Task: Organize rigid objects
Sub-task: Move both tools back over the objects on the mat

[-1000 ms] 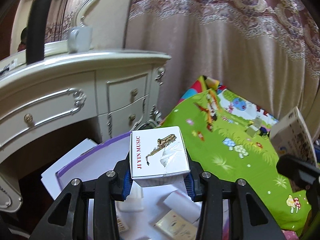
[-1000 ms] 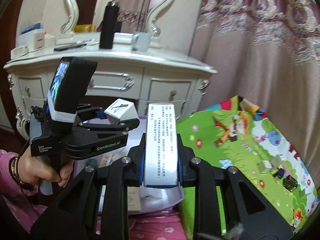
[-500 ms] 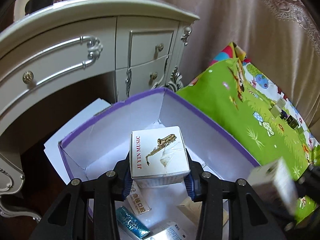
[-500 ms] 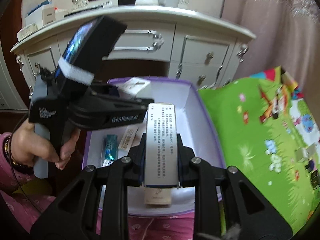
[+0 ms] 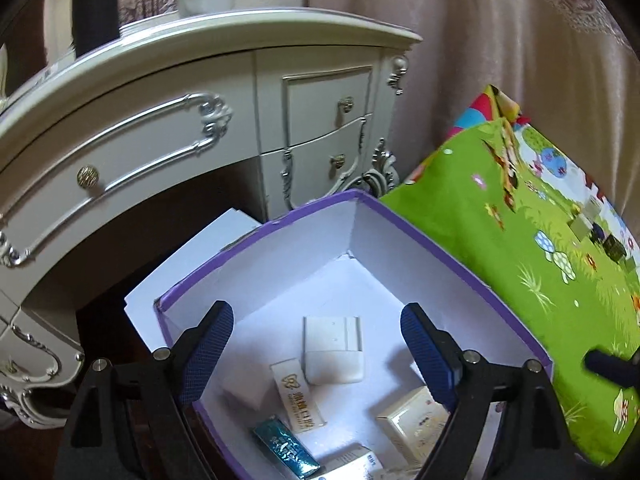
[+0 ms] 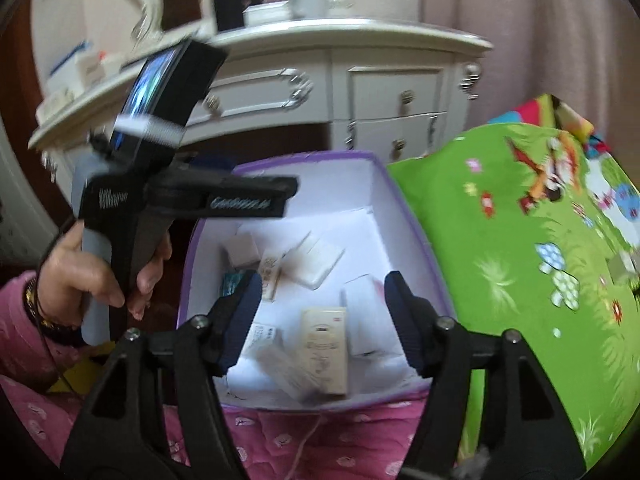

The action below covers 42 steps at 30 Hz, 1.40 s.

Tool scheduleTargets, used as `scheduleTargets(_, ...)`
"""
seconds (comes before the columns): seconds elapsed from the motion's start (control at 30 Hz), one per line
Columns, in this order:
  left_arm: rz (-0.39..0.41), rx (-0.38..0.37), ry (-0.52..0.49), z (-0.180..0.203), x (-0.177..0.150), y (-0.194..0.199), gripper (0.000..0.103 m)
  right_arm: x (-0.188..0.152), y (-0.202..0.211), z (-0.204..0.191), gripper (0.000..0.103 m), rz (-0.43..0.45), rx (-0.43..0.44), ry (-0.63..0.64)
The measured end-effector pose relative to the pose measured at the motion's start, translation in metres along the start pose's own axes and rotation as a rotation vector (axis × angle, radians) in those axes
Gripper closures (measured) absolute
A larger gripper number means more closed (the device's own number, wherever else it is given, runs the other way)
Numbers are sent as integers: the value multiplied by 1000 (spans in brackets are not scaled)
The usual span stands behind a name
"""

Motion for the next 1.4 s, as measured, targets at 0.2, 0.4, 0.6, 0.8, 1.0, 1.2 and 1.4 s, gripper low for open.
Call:
scheduleTargets(0.2, -21, -34, -78, 49, 3, 0, 16, -9, 33, 68, 25, 50, -90, -148)
scheduleTargets(0.4, -109, -186, -308, 176, -17, -20, 16, -64, 55, 155, 19, 15, -277, -279)
scheduleTargets(0.6, -208, -374, -552, 329, -49, -60, 16, -149, 96, 267, 19, -46, -462, -545)
scheduleTargets(0.8, -161, -358, -694, 428, -33, -107, 16, -215, 141, 370, 18, -98, -622, -715)
scheduleTargets(1.0, -125, -317, -729, 461, -8, -147, 16, -252, 154, 459, 18, -123, -688, -917)
scheduleTargets(1.2, -168, -402, -495, 434, 4, -171, 0, -269, 158, 531, 18, -63, -708, -1114)
scheduleTargets(1.4, -163, -387, -488, 435, 6, -171, 0, -243, 162, 625, 15, 95, -776, -1317)
Point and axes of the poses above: each gripper's, at about its wrist camera, not at the fingertips, and y roughly against the way its jaws point, z to its right, x to its top, the point moved 10 cm from there along -y, roughly the way its jaws point, and after that the axes turned 7 degrees about -x, right-handed, at the moved point
